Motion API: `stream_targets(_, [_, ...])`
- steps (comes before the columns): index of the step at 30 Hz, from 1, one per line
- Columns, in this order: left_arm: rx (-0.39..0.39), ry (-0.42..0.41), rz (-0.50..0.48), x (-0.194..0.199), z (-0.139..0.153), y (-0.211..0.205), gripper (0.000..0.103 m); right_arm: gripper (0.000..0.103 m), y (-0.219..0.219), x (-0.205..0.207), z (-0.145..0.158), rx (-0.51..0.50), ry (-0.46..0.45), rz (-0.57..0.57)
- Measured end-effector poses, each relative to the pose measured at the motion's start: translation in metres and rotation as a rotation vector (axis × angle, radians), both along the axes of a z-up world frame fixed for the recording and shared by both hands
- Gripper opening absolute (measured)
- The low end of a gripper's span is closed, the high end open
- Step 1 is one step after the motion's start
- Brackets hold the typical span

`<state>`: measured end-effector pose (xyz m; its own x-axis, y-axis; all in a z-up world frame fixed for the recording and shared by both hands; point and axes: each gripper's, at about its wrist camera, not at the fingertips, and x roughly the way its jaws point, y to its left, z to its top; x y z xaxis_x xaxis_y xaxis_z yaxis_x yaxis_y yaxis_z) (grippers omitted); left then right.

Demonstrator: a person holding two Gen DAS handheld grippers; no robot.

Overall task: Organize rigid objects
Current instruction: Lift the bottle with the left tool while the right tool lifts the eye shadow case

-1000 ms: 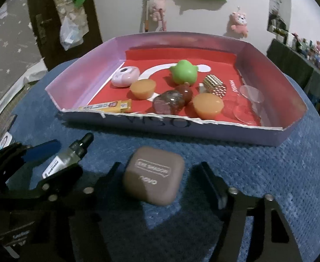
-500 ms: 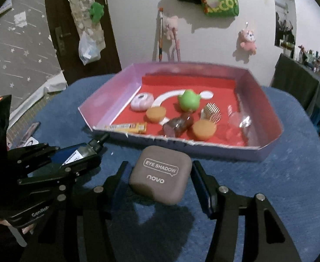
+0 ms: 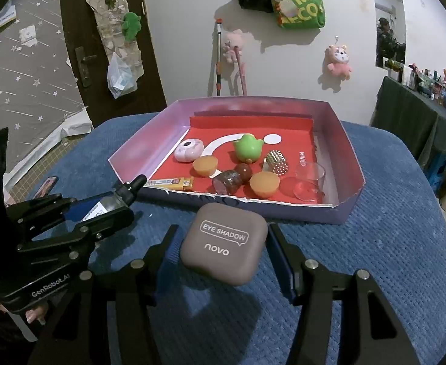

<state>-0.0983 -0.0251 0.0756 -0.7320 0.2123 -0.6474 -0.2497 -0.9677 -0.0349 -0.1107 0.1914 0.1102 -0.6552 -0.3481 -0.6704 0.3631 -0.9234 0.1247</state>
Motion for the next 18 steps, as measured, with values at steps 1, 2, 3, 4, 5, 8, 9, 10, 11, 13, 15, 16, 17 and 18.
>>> stream_targets(1, [-0.001,0.001,0.0,0.0007,0.0002,0.0011,0.027,0.059,-0.0003,-0.0002,0.0,0.0,0.0,0.0])
stream_targets(2, [-0.002,0.002,-0.001,0.0008,0.0003,0.0016,0.027,0.059,0.0004,0.0001,-0.0001,0.0,0.0,0.0])
stream_targets(3, [-0.003,0.003,-0.002,0.0014,0.0007,0.0021,0.027,0.059,0.0008,0.0004,-0.0001,0.0,0.0,0.0])
stream_targets(4, [-0.003,0.004,-0.003,0.002,0.0011,0.0026,0.027,0.059,0.0006,0.0001,-0.0002,0.0,-0.001,0.0])
stream_targets(5, [-0.004,0.005,-0.005,0.0027,0.0014,0.0034,0.027,0.059,0.001,0.0003,-0.0001,-0.001,-0.001,-0.001])
stream_targets(8, [-0.006,0.007,-0.007,0.0036,0.0022,0.0052,0.027,0.059,0.0013,0.001,-0.0001,0.001,0.001,-0.001])
stream_targets(9, [-0.005,0.008,-0.008,0.0038,0.0024,0.0056,0.027,0.059,0.0016,0.0011,-0.0002,0.001,0.001,-0.001])
stream_targets(10, [-0.006,0.009,-0.009,0.004,0.0027,0.0061,0.027,0.059,0.0015,0.0011,-0.0002,0.0,0.001,-0.002])
stream_targets(11, [-0.007,0.009,-0.009,0.0038,0.0028,0.0064,0.027,0.059,0.0015,0.0012,-0.0002,0.001,0.0,-0.002])
stream_targets(13, [-0.007,0.009,-0.01,0.004,0.003,0.0071,0.027,0.06,0.0016,0.0014,-0.0001,0.001,0.001,-0.003])
stream_targets(15, [-0.008,0.008,-0.008,0.0039,0.003,0.0071,0.027,0.059,0.0016,0.0014,-0.0001,0.0,-0.001,-0.001])
stream_targets(16, [-0.007,0.008,-0.009,0.0039,0.003,0.0073,0.027,0.059,0.0023,0.0019,-0.0005,0.0,-0.001,0.0])
stream_targets(17, [-0.006,0.009,-0.009,0.004,0.0032,0.0072,0.027,0.06,0.0028,0.0025,-0.0005,0.001,-0.001,0.001])
stream_targets(18, [-0.006,0.009,-0.009,0.0042,0.0035,0.0073,0.027,0.06,0.0041,0.0029,-0.0007,0.002,-0.003,0.003])
